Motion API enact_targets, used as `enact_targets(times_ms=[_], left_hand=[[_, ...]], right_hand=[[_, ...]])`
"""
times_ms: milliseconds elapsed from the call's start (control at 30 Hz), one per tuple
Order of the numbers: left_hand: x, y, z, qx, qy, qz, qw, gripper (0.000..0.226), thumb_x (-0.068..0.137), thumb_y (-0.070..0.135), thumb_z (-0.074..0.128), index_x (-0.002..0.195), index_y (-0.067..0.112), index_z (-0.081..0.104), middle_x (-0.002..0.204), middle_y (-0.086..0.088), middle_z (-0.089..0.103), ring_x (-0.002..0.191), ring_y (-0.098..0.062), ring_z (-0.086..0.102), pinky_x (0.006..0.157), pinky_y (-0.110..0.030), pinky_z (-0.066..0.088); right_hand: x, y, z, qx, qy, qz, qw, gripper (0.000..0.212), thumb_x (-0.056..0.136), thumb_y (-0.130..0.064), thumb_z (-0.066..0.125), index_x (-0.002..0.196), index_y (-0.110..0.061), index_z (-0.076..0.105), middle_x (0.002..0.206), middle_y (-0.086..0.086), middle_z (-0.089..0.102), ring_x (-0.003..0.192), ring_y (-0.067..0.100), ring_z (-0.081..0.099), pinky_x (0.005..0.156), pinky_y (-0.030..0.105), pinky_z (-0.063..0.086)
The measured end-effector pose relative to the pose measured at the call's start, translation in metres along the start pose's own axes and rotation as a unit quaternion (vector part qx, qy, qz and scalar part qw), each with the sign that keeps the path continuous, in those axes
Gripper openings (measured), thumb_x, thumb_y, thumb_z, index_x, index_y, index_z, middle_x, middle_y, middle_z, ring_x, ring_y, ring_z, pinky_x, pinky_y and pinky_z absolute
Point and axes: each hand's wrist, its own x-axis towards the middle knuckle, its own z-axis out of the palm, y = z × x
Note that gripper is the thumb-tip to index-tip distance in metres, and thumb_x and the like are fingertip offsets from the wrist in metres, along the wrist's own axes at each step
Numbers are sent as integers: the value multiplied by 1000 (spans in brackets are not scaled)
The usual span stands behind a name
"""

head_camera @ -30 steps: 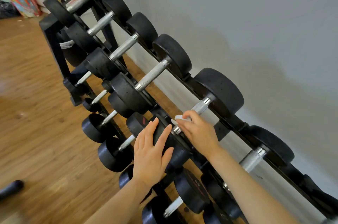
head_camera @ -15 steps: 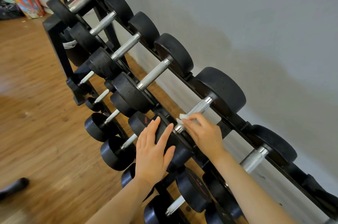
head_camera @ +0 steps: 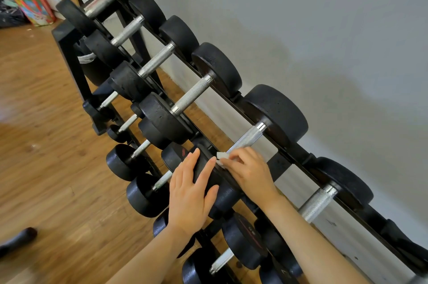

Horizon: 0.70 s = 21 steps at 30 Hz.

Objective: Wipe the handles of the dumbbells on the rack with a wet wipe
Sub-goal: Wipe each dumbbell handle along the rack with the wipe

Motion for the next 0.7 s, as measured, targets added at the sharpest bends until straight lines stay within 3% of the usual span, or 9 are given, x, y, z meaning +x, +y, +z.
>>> enact_targets(times_ms=[133, 300, 467, 600, 700], left_hand=[[0, 0, 0, 0, 3, 1, 1000, 56, 93, 41, 43, 147, 27, 34, 155, -9, 28, 140, -31, 29, 110, -48, 28], [0, 1, 1, 7, 1, -2, 1000, 56, 93, 41, 42, 147, 27, 35, 155, -10, 29, 140, -31, 29, 109, -47, 26], [0, 1, 0, 7, -4, -9, 1000, 56, 93, 42, 41, 147, 28, 36, 155, -9, 30, 140, -31, 29, 110, -47, 25], [0, 2, 0, 8, -1, -5, 1000, 56, 93, 41, 42, 147, 27, 36, 154, -10, 30, 140, -31, 29, 109, -47, 25], [1, 1, 0, 4, -4, -9, 1000, 55, 94, 43, 41, 147, 28, 35, 155, -9, 30, 140, -31, 29, 109, -47, 26]], right_hand=[[3, 9, -2, 26, 49, 88, 995, 21, 89, -22, 63, 106, -14, 72, 94, 2, 60, 85, 16, 53, 66, 34, 51], [-3, -5, -2, 68, -26, 33, 997, 19, 91, -24, 62, 104, -13, 70, 93, 1, 60, 85, 15, 55, 67, 30, 53], [-2, 1, -4, 97, 32, 119, 988, 19, 87, -21, 65, 103, -12, 72, 94, 2, 61, 87, 14, 57, 72, 28, 55], [-5, -8, -3, 141, -27, 87, 986, 22, 91, -24, 62, 109, -13, 69, 98, 0, 60, 93, 10, 58, 80, 25, 54], [-3, -1, -4, 134, 25, 134, 982, 24, 89, -24, 60, 106, -10, 71, 98, 2, 61, 91, 13, 59, 76, 29, 56]])
